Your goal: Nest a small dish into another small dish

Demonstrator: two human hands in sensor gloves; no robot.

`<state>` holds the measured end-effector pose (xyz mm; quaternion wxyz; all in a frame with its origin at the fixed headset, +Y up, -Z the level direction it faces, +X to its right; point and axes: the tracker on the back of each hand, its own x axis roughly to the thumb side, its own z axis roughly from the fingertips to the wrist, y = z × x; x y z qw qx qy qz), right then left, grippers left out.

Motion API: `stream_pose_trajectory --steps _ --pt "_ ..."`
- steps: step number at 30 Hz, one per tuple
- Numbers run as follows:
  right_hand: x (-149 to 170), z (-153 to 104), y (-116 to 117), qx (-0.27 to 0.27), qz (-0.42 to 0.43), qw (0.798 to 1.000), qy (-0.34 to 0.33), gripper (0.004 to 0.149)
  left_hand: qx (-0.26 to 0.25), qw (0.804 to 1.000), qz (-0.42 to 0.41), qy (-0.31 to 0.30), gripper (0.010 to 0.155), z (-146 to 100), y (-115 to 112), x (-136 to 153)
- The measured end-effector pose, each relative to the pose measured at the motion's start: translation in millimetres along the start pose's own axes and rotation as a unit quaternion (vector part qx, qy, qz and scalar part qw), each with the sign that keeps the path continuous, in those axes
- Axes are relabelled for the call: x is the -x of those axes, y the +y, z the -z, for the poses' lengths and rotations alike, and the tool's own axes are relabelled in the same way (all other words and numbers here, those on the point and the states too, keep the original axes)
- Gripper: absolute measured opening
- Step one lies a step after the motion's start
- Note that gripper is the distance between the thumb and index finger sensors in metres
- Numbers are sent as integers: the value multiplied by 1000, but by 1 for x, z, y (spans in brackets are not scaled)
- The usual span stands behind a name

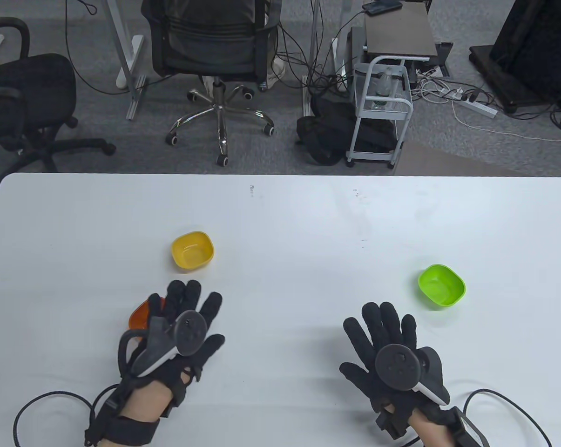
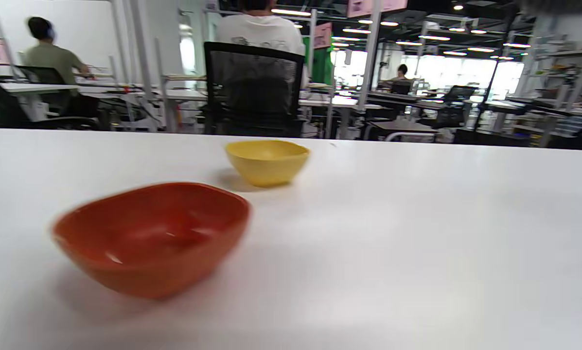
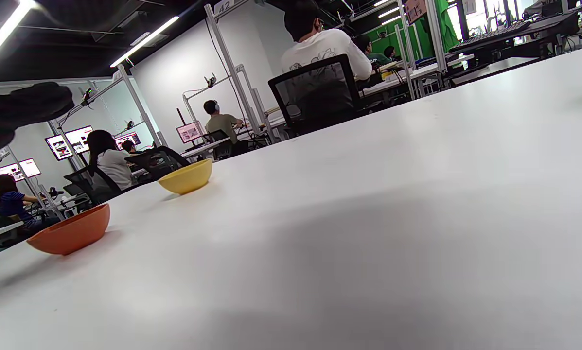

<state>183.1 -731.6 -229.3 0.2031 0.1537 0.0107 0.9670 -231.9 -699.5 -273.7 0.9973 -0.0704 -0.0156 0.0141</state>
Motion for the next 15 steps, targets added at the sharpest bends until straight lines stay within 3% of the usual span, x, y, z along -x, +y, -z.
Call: stream_pose_trajectory --steps 3,7,10,15 --pt "1 0 -1 -1 2 1000 1 77 15 998 6 54 73 10 7 38" --pt "1 0 -1 -2 2 1000 -1 77 71 993 24 93 72 12 -12 75" --pt "2 0 -1 -6 4 1000 -3 77 116 988 30 94 71 12 -41 82" --pt "1 -1 -1 -8 6 1000 -6 77 139 986 34 82 71 14 -79 72"
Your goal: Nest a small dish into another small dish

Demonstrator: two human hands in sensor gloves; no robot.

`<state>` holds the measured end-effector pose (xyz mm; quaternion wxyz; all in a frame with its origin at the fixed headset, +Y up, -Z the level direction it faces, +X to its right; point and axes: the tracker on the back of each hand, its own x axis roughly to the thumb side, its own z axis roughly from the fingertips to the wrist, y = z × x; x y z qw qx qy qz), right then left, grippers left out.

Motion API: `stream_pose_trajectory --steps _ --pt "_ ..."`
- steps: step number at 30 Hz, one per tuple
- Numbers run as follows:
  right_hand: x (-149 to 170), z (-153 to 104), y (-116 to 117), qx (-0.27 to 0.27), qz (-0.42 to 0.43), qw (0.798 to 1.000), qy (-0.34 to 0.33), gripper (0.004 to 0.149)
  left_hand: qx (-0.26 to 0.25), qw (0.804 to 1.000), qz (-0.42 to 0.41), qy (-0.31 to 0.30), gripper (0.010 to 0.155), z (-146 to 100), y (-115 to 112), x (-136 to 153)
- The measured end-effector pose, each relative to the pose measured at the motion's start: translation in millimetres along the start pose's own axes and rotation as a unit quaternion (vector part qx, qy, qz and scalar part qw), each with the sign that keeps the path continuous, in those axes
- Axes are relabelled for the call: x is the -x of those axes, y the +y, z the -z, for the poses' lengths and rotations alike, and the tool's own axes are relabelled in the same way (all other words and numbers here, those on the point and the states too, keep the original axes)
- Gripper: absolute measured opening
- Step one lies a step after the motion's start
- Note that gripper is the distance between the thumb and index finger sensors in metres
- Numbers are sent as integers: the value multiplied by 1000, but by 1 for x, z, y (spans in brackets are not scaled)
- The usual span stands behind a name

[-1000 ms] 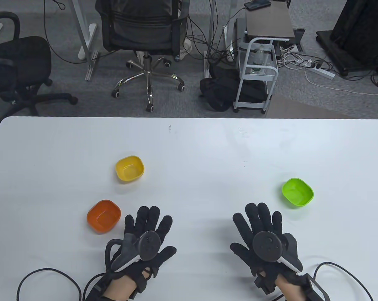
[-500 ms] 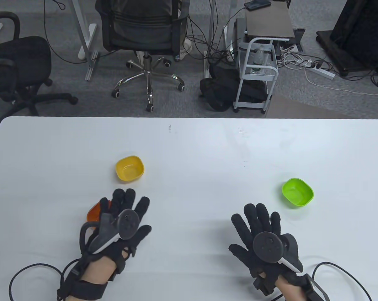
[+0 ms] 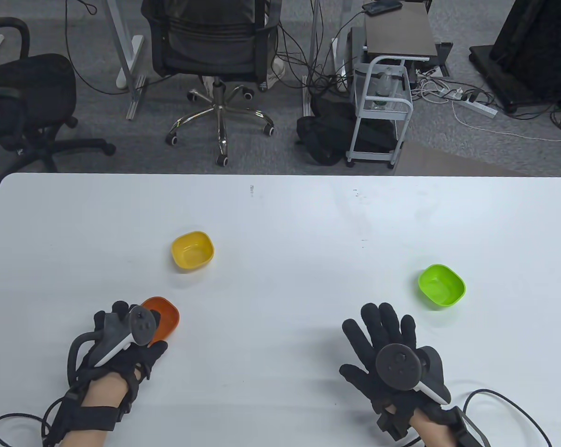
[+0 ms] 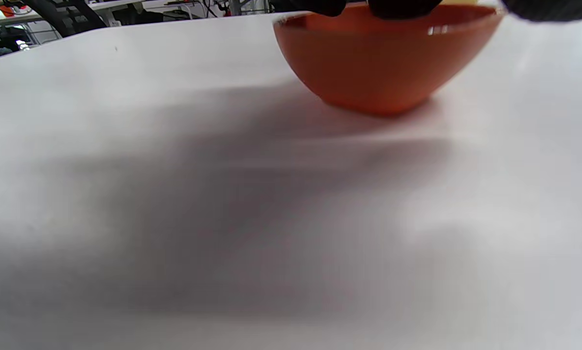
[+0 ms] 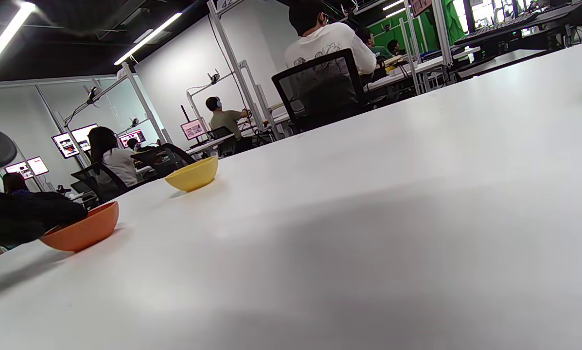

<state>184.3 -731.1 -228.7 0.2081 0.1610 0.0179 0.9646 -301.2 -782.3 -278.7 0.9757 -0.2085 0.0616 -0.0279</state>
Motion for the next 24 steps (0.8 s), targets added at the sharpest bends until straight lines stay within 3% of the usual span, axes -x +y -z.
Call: stream_pose_trajectory --steps 3,4,7,11,14,18,21,24 --pt "0 -1 0 2 1 1000 0 76 -55 998 11 1 63 8 -12 -9" --pt "1 -1 0 1 1 1000 1 77 -36 999 7 8 59 9 -10 -10" --pt "1 -2 -3 3 4 1000 0 76 -107 994 22 6 50 6 4 -16" --pt "2 -3 -7 11 13 1000 -3 76 -158 987 8 -28 48 0 29 -30" --pt "3 -3 -8 11 14 1000 -3 76 -197 978 -21 -70 48 -2 63 -61" --pt "5 -3 -8 9 19 1000 -3 76 -236 960 6 -152 48 0 106 -126" --pt "5 -2 -8 6 22 1000 -2 76 -226 952 6 -206 48 4 117 -174" --pt "5 -2 -9 8 29 1000 -6 76 -203 947 15 -250 47 9 112 -221"
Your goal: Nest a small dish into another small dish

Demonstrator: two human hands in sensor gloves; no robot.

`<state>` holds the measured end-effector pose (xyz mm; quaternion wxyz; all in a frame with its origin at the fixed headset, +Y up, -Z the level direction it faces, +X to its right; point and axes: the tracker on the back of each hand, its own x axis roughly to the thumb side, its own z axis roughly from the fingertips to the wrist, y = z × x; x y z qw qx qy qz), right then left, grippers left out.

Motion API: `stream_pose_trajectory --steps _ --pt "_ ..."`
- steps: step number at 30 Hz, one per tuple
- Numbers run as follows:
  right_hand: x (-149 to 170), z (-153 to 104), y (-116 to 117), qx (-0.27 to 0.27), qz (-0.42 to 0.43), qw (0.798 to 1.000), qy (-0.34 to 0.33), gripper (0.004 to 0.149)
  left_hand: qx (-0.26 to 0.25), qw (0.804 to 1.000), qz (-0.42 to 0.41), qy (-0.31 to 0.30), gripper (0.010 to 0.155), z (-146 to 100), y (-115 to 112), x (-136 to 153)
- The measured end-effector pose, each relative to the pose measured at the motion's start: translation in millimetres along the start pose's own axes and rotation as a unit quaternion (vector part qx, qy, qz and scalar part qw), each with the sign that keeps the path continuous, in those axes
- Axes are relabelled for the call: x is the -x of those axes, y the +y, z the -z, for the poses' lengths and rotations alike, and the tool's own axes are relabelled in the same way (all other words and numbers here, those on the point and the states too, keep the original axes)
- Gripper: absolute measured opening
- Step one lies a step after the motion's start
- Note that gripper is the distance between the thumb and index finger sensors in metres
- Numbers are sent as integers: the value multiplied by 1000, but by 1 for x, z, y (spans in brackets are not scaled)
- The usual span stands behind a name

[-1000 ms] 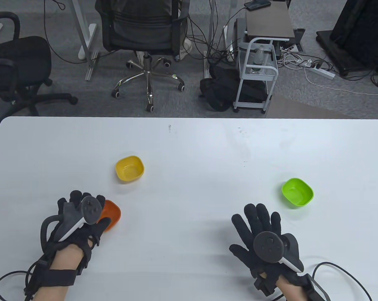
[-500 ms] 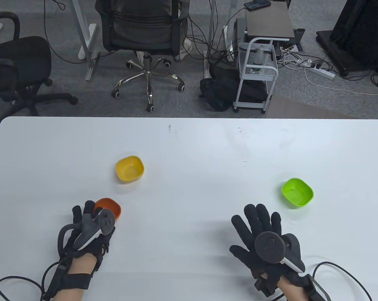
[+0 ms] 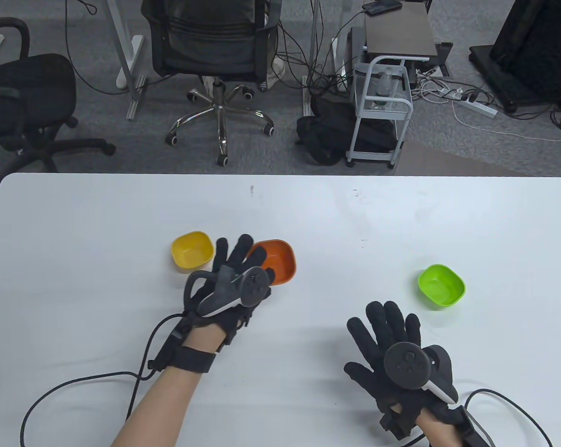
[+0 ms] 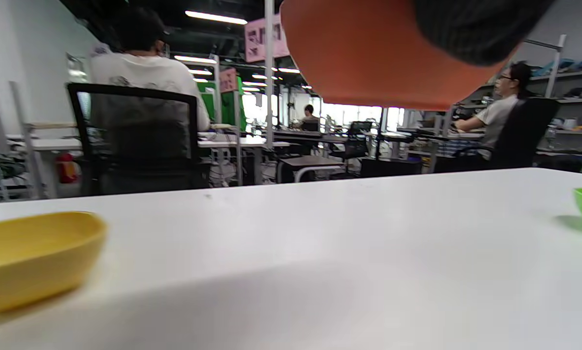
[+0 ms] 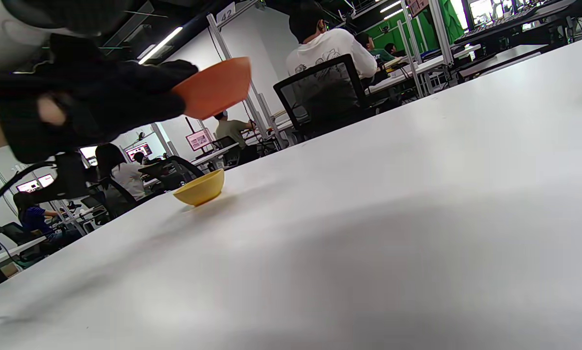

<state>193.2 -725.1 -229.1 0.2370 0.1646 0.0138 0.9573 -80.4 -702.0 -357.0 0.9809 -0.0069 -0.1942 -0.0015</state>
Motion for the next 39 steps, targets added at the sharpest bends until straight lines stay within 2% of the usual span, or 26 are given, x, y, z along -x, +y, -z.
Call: stream_pose_trajectory --steps 4,7,9,20,24,30,33,39 --pt "1 -1 -2 7 2 1000 -4 76 14 999 15 -36 48 13 -23 -26" --pt "3 0 -1 -1 -3 1000 -2 76 29 998 -6 -55 47 17 -42 -29" --pt "4 2 1 -11 -3 1000 0 76 43 997 13 -63 47 16 -52 -30" --pt "-1 3 4 -10 -8 1000 -6 75 96 992 32 -73 47 9 -87 -34" --pt "1 3 3 -11 -5 1000 -1 75 102 991 43 -73 48 10 -92 -37" --pt "3 3 1 -12 -5 1000 3 75 139 987 44 -68 55 10 -92 -35" --pt "3 3 1 -14 -6 1000 4 75 147 986 29 -66 58 10 -86 -28" --pt "3 3 1 -13 -6 1000 3 75 120 992 -26 -40 58 13 -60 -7"
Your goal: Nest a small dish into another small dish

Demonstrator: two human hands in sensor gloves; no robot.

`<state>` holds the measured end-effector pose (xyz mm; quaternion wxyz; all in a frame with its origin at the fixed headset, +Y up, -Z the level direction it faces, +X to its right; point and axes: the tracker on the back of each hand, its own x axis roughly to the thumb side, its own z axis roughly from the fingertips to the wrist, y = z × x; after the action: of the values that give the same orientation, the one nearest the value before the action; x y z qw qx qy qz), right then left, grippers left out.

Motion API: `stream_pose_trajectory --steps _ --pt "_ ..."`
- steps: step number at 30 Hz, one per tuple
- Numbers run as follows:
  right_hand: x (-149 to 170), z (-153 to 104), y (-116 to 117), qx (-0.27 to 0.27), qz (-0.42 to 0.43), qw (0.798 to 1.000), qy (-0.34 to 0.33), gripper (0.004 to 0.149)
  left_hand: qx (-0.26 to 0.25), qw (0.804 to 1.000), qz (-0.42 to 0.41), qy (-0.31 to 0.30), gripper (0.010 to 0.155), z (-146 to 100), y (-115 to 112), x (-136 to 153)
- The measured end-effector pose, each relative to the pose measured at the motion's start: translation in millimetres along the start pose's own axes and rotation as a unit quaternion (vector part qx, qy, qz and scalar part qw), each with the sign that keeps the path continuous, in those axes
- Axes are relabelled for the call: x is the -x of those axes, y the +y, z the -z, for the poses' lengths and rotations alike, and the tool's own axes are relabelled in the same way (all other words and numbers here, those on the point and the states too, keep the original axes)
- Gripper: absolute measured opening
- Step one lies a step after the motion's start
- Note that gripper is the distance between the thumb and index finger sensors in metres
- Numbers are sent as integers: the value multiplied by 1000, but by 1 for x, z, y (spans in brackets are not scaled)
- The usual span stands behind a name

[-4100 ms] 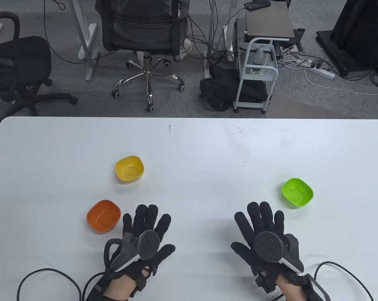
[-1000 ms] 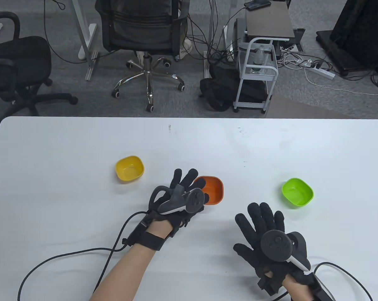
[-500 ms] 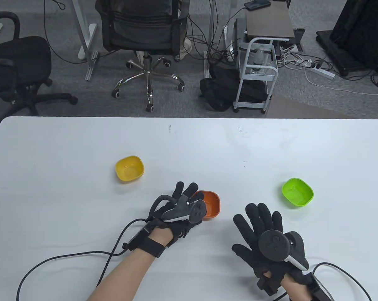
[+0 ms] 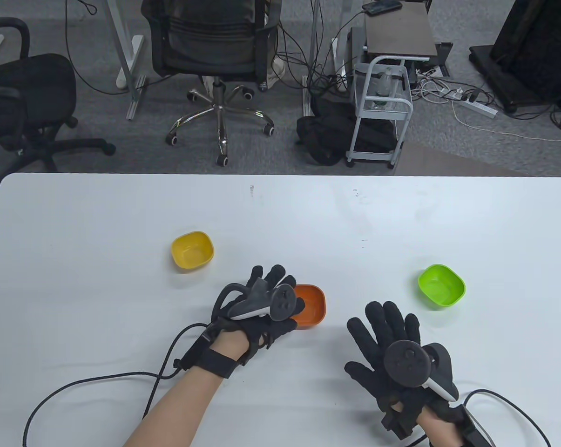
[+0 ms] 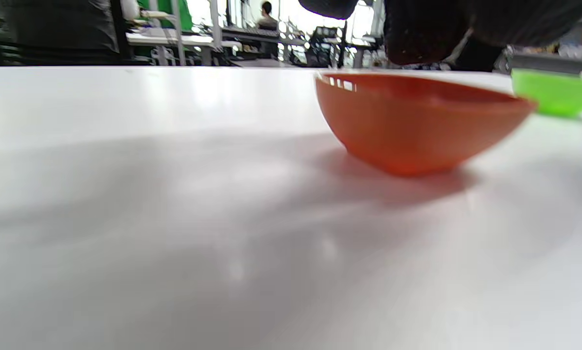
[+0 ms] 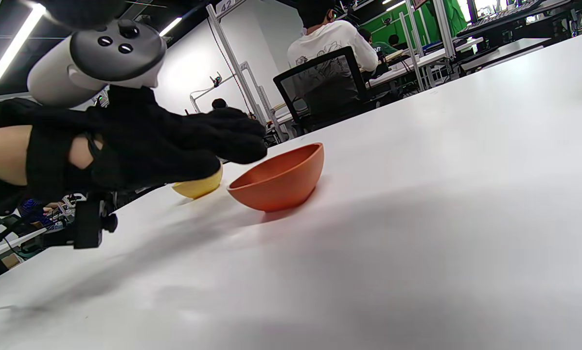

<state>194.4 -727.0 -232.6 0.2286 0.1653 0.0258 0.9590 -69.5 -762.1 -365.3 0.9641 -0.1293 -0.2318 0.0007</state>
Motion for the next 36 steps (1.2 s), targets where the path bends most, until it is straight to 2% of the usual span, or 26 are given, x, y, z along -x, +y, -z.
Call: stream_pose_trajectory --steps 6,9,13,17,24,31,36 --pt "0 0 -1 -4 0 1000 2 75 -88 990 -25 104 61 -16 40 64" --pt "0 0 -1 -4 3 1000 3 75 -115 980 -37 161 62 -24 49 102" --pt "0 0 -1 -8 3 1000 5 75 -125 964 -49 229 64 -30 43 151" --pt "-1 0 -1 -8 2 1000 7 75 -97 952 -76 281 69 -32 17 185" --pt "1 0 -2 -7 5 1000 13 75 -33 942 -85 324 67 -24 -29 203" --pt "1 0 -3 -6 2 1000 12 75 -29 938 -73 338 61 -19 -31 203" --pt "1 0 -3 -7 3 1000 13 75 -21 937 -74 340 51 -16 -32 201"
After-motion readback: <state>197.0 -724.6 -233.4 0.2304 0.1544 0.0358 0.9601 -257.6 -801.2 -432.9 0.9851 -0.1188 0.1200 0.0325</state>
